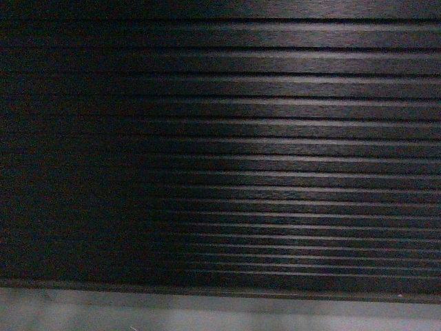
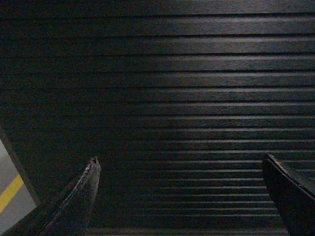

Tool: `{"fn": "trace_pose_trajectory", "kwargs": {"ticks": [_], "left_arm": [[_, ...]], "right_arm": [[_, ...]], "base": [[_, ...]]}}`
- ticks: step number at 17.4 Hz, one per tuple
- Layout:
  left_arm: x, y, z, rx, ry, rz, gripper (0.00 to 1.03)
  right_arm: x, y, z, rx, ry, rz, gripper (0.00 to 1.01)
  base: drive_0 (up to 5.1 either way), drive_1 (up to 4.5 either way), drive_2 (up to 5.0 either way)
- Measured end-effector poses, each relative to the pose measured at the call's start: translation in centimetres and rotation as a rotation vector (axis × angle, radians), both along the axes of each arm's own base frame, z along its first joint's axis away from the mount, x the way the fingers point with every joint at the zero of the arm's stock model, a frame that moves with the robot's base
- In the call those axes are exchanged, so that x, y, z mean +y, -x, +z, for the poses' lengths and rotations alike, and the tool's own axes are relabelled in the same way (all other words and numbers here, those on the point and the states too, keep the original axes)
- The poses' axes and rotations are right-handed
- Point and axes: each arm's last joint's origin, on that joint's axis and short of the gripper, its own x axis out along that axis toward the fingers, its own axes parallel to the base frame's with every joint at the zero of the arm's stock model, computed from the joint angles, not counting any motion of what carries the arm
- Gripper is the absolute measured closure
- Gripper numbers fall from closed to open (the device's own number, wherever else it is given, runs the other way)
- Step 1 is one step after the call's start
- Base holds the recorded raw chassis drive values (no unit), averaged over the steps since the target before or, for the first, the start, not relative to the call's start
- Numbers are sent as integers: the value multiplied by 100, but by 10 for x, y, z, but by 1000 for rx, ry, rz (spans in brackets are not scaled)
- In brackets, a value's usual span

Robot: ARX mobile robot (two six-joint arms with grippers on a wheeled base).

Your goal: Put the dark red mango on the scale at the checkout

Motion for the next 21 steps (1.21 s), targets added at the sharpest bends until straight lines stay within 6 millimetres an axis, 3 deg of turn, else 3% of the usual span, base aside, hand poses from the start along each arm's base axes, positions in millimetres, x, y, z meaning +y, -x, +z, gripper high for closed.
{"fn": "trace_pose_trajectory", "kwargs": {"ticks": [21], "left_arm": [[0,0,0,0,0,0,5]], "right_arm": [[0,0,0,-1,-1,-1,3]], "base": [[0,0,0]]}}
